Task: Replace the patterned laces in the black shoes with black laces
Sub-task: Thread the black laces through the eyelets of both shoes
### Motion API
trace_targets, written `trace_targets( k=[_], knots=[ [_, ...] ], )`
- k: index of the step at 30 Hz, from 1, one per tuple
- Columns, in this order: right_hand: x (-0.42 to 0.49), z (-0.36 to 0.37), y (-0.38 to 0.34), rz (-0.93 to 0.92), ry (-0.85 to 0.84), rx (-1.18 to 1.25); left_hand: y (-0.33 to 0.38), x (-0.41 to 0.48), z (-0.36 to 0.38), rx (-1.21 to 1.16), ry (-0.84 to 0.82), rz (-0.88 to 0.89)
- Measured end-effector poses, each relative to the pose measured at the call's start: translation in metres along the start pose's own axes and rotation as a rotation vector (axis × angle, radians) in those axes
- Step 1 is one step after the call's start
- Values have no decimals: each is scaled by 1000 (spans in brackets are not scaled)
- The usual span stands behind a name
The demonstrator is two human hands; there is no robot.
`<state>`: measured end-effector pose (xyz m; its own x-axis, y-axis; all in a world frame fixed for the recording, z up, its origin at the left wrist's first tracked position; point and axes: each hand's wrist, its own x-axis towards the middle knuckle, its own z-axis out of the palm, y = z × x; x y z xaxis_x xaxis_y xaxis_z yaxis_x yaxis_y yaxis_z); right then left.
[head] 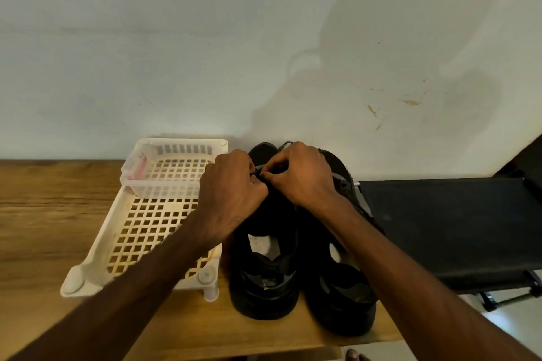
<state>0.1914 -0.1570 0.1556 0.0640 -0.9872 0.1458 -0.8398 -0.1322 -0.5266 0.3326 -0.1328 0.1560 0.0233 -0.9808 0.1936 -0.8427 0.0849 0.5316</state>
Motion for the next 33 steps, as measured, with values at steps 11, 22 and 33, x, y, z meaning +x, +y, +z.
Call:
trace_targets(
  k=[11,22,33],
  knots=[
    [1,2,-4,-44,3,-53,-3,1,0,-63,-14,-51],
    [-1,7,-2,-59,-4,-19,-8,1,-4,-98,-62,-1],
    [-1,11,-7,-67,-14,-73,-12,1,-5,-116,-110,45]
  ],
)
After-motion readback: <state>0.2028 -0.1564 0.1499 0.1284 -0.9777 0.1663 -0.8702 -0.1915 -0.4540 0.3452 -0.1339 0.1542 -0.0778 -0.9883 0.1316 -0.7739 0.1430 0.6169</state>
